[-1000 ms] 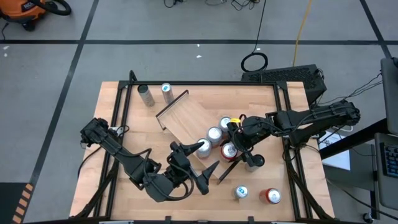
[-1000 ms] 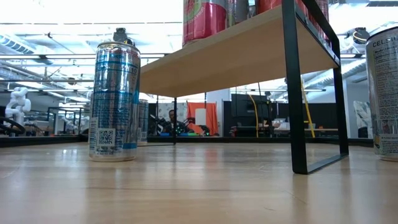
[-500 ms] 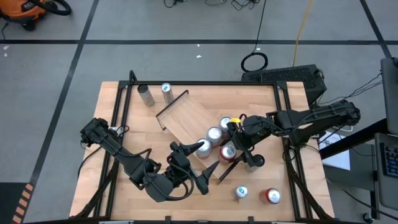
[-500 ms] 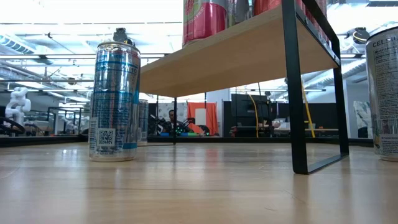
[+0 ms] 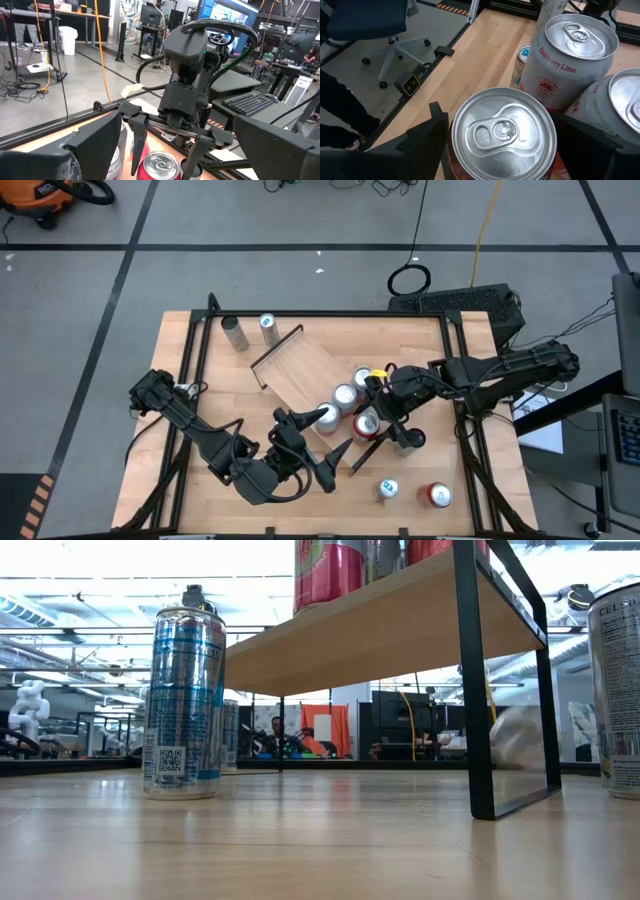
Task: Place canned beverage on shelf
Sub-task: Put the top red soda can on the shelf aligned with the other red soda can, then adjust the pink white soda can on the shelf
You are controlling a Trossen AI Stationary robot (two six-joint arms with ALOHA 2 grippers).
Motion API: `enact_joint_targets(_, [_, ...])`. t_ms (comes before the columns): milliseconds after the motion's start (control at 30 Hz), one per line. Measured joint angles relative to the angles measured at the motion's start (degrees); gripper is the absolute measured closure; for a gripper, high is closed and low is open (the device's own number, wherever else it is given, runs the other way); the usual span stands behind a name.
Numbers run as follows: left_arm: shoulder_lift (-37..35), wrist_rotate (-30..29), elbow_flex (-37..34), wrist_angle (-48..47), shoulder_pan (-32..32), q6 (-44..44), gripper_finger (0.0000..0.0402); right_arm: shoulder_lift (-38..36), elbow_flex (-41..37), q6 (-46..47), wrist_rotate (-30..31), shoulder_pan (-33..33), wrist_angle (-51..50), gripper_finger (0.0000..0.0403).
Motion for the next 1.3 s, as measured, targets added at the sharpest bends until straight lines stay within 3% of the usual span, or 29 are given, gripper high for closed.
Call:
enact_joint_targets(833, [0.0,0.0,0.0,0.0,0.0,0.0,0.0016,-2.3,-0.1,2.0,-0.8,0.0,1.1,0.0078])
enact_joint_targets(1300, [0.0,0.0,0.0,0.0,0.0,0.0,0.0016,-8.8,-0.1,10.8,-3.8,1.4,2.0,0.0078])
